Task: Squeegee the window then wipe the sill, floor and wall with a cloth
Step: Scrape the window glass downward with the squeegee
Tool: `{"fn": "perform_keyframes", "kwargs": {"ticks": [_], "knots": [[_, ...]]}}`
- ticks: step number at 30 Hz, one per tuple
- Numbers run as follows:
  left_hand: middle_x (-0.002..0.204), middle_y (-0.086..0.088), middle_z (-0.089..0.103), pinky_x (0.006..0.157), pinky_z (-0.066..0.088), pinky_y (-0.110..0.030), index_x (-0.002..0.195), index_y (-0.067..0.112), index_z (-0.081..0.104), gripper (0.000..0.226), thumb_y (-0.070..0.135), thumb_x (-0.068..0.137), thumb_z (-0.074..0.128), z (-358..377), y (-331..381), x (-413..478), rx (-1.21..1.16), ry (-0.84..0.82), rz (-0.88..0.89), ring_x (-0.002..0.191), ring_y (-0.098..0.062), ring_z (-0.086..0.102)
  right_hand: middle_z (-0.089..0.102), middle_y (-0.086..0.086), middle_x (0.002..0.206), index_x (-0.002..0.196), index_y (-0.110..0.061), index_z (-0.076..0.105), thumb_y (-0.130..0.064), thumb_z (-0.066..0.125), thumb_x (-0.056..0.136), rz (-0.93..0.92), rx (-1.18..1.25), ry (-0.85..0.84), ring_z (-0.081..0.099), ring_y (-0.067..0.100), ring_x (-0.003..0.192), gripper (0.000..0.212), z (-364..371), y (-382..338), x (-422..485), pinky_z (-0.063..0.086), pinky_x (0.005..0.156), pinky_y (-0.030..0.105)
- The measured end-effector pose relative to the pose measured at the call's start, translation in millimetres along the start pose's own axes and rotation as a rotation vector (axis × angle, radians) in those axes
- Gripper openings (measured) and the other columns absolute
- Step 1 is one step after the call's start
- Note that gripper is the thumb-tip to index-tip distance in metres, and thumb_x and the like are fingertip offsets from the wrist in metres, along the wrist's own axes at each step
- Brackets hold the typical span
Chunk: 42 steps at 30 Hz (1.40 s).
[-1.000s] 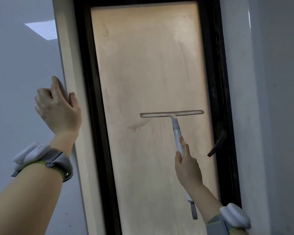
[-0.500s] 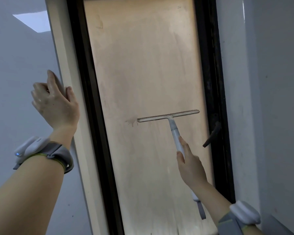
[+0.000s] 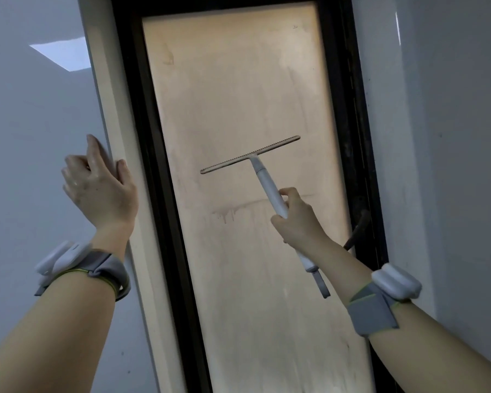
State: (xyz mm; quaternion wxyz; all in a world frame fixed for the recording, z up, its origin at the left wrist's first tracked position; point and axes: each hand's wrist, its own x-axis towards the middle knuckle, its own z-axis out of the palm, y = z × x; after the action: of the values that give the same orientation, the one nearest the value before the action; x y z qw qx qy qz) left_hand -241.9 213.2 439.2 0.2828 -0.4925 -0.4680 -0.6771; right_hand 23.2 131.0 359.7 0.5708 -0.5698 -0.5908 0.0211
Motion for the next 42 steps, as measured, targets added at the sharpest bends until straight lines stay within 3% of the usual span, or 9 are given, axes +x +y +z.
{"fn": "perform_keyframes", "kwargs": {"ticks": [3,6,8,11,16,20,24,32,42], "knots": [[0.121,-0.022,0.044,0.097,0.033,-0.049,0.142,0.014,0.032,0.052,0.027,0.094,0.047,0,1,-1,-0.004,0.000,0.001,0.111,-0.038,0.042,0.059,0.011,0.105,0.134,-0.022,0.039,-0.011,0.045,0.088,-0.046,-0.008,-0.008,0.063,0.030,0.077,0.048,-5,8,-7,0.056,0.071,0.043],[0.121,-0.023,0.044,0.098,0.032,-0.048,0.142,0.013,0.032,0.052,0.027,0.094,0.047,0,1,0,-0.007,-0.004,0.007,0.111,-0.038,0.042,0.063,0.006,0.093,0.142,-0.043,0.019,-0.023,0.040,0.094,0.010,-0.051,-0.088,0.067,0.024,0.062,0.056,-8,15,-10,0.054,0.056,0.031],[0.121,-0.023,0.044,0.098,0.032,-0.048,0.142,0.013,0.032,0.052,0.027,0.094,0.047,0,1,0,-0.007,-0.002,0.004,0.111,-0.038,0.042,0.063,0.011,0.086,0.139,-0.052,0.009,-0.027,0.036,0.096,0.019,-0.119,-0.102,0.067,0.029,0.062,0.057,-7,18,-11,0.055,0.056,0.035],[0.121,-0.023,0.044,0.098,0.032,-0.048,0.142,0.013,0.032,0.052,0.027,0.094,0.048,0,0,-1,-0.007,-0.001,0.004,0.112,-0.038,0.041,0.062,0.017,0.078,0.141,-0.048,0.012,-0.026,0.033,0.097,-0.035,-0.178,-0.045,0.058,0.035,0.062,0.054,1,25,-11,0.050,0.058,0.042],[0.121,-0.023,0.044,0.099,0.032,-0.048,0.142,0.014,0.032,0.053,0.027,0.094,0.048,2,-1,1,-0.006,0.006,0.004,0.112,-0.038,0.041,0.038,0.002,0.054,0.144,-0.039,0.014,-0.021,0.036,0.097,-0.096,-0.189,0.092,0.035,0.019,0.045,0.056,36,53,-23,0.027,0.044,0.031],[0.121,-0.022,0.044,0.099,0.031,-0.047,0.143,0.014,0.032,0.053,0.028,0.094,0.047,3,-2,0,0.001,0.005,0.010,0.113,-0.037,0.041,0.034,0.000,0.055,0.145,-0.038,0.014,-0.020,0.040,0.096,-0.078,-0.154,0.146,0.034,0.020,0.046,0.059,72,79,-45,0.024,0.043,0.030],[0.123,-0.020,0.044,0.100,0.031,-0.045,0.143,0.015,0.031,0.053,0.029,0.094,0.046,4,-3,-1,0.013,0.003,0.009,0.114,-0.035,0.041,0.032,-0.004,0.055,0.140,-0.040,-0.001,-0.020,0.042,0.095,-0.060,-0.152,0.166,0.033,0.014,0.046,0.065,88,91,-65,0.023,0.042,0.025],[0.126,-0.017,0.043,0.100,0.030,-0.042,0.144,0.017,0.029,0.054,0.032,0.094,0.042,3,-3,-1,0.031,-0.007,0.002,0.116,-0.032,0.041,0.034,-0.007,0.058,0.139,-0.038,-0.005,-0.022,0.042,0.095,0.070,-0.222,0.067,0.035,0.011,0.047,0.067,101,129,-126,0.025,0.043,0.023],[0.130,-0.014,0.041,0.102,0.028,-0.038,0.145,0.018,0.026,0.056,0.033,0.093,0.038,-2,0,-2,0.050,-0.035,-0.007,0.120,-0.030,0.039,0.035,-0.004,0.053,0.142,-0.041,0.009,-0.018,0.041,0.095,0.055,-0.169,0.026,0.032,0.012,0.042,0.061,68,117,-140,0.022,0.041,0.023]]}}
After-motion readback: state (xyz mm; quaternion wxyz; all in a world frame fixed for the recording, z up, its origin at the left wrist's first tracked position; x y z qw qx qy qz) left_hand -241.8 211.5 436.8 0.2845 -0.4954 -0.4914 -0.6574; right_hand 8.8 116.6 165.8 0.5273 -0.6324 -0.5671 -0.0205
